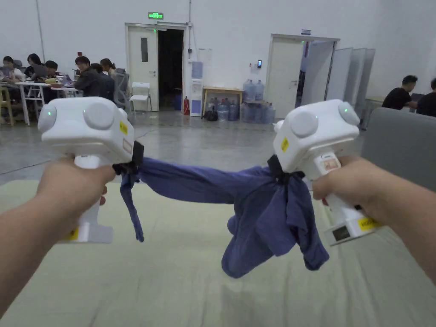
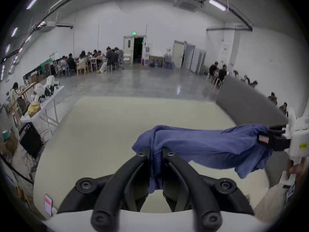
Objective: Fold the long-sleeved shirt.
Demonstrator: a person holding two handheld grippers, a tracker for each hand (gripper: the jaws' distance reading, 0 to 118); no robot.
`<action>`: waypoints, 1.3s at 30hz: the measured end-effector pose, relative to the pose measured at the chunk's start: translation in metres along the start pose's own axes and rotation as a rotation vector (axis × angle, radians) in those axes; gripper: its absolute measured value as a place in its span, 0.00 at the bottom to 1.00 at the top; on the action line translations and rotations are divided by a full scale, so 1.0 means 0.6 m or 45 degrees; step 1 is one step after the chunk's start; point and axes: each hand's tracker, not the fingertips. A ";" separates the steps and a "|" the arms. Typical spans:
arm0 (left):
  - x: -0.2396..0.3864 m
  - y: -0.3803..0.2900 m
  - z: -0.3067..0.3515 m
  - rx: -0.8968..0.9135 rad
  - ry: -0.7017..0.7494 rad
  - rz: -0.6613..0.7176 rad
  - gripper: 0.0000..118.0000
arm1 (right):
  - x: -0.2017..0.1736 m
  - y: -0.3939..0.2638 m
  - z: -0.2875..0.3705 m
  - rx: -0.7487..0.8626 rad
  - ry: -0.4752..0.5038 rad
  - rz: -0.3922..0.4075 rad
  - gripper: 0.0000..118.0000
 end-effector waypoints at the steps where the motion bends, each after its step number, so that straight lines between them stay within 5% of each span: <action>1: -0.006 -0.032 -0.018 -0.046 0.023 -0.024 0.04 | -0.011 -0.035 -0.026 0.000 0.001 -0.016 0.09; 8: -0.043 -0.342 -0.109 -0.439 0.046 -0.070 0.04 | -0.131 -0.363 -0.171 -0.329 0.158 0.014 0.09; 12: -0.067 -0.483 -0.071 -0.500 0.026 -0.036 0.04 | -0.166 -0.494 -0.118 -0.334 0.256 -0.043 0.09; 18: -0.133 -0.609 0.019 -0.538 -0.024 0.112 0.04 | -0.207 -0.610 -0.015 -0.358 0.329 -0.157 0.09; 26: -0.148 -0.705 0.038 -0.641 0.097 0.156 0.04 | -0.305 -0.683 -0.024 -0.444 0.283 -0.048 0.10; 29: -0.155 -0.723 0.007 -0.670 0.110 0.109 0.04 | -0.309 -0.695 -0.057 -0.493 0.274 -0.071 0.35; 32: -0.157 -0.700 0.020 -0.634 0.131 0.137 0.08 | -0.280 -0.678 -0.042 -0.518 0.464 -0.269 0.45; 33: -0.152 -0.691 0.047 -0.579 0.143 0.179 0.21 | -0.270 -0.664 -0.021 -0.511 0.484 -0.294 0.53; 34: -0.150 -0.680 0.067 -0.519 0.125 0.204 0.64 | -0.263 -0.653 0.001 -0.469 0.460 -0.303 0.59; 35: -0.147 -0.669 0.091 -0.453 0.087 0.213 0.91 | -0.250 -0.646 0.035 -0.397 0.417 -0.292 0.60; 36: -0.142 -0.659 0.121 -0.384 0.067 0.229 1.00 | -0.243 -0.640 0.067 -0.324 0.393 -0.263 0.60; 39: -0.110 -0.664 0.196 -0.337 -0.016 0.264 0.99 | -0.230 -0.654 0.130 -0.273 0.396 -0.266 0.64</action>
